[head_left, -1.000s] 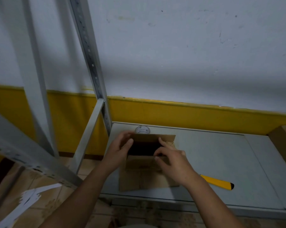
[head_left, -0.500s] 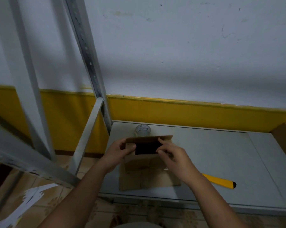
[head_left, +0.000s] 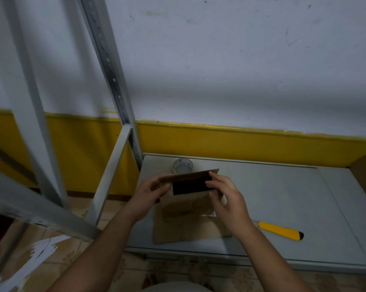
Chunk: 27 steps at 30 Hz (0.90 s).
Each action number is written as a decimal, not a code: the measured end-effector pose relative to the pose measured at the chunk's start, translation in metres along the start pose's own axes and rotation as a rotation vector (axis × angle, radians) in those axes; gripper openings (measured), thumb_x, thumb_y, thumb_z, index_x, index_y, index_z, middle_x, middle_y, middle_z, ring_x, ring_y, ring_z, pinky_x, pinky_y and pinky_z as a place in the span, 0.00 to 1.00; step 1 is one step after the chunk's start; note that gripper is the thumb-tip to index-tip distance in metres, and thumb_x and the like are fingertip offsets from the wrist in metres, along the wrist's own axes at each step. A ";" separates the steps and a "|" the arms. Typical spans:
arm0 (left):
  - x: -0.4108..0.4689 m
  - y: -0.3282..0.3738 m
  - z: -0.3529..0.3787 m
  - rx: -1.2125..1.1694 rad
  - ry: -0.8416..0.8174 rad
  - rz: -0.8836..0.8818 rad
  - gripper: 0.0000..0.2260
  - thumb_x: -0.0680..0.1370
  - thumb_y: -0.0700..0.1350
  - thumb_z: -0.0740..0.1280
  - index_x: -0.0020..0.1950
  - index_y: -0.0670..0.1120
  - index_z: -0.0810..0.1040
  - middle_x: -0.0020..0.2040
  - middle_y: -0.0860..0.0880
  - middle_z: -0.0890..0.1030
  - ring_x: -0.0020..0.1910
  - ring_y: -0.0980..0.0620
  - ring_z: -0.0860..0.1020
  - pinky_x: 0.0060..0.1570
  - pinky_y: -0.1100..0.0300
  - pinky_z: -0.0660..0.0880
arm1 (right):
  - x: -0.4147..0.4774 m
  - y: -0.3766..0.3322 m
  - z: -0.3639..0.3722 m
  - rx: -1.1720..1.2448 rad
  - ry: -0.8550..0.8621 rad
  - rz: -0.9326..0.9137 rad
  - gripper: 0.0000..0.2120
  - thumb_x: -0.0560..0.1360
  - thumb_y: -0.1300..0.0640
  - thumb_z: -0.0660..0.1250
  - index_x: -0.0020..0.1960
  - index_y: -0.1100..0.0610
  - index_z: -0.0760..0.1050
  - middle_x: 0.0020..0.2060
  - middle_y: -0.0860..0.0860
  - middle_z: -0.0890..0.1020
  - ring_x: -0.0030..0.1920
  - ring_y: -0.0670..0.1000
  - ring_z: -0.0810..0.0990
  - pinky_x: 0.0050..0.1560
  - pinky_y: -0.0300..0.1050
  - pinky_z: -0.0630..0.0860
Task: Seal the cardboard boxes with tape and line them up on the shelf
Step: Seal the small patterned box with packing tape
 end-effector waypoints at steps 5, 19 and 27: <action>0.001 0.000 -0.002 -0.018 0.013 0.029 0.17 0.83 0.37 0.68 0.67 0.54 0.84 0.63 0.47 0.84 0.66 0.44 0.80 0.69 0.36 0.76 | 0.011 0.006 -0.006 0.199 0.007 0.096 0.14 0.79 0.70 0.68 0.62 0.59 0.80 0.70 0.49 0.75 0.59 0.46 0.84 0.65 0.43 0.78; 0.003 0.002 0.001 0.068 -0.009 -0.004 0.15 0.85 0.39 0.65 0.59 0.56 0.86 0.60 0.52 0.85 0.62 0.45 0.82 0.62 0.41 0.81 | 0.002 0.033 -0.012 0.061 0.008 0.128 0.14 0.79 0.63 0.71 0.61 0.48 0.80 0.65 0.45 0.78 0.67 0.44 0.76 0.66 0.44 0.75; -0.007 0.006 0.006 0.050 -0.059 0.010 0.14 0.83 0.56 0.64 0.62 0.54 0.86 0.65 0.54 0.82 0.66 0.51 0.78 0.66 0.46 0.77 | 0.010 0.049 -0.022 0.394 0.026 0.376 0.16 0.74 0.64 0.77 0.59 0.54 0.82 0.34 0.56 0.83 0.42 0.53 0.85 0.52 0.36 0.78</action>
Point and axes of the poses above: each hand's wrist, its own x-axis towards the middle knuckle, its own z-axis out of the palm, y = z × x, the point moved 6 cm from there along x, towards the middle knuckle
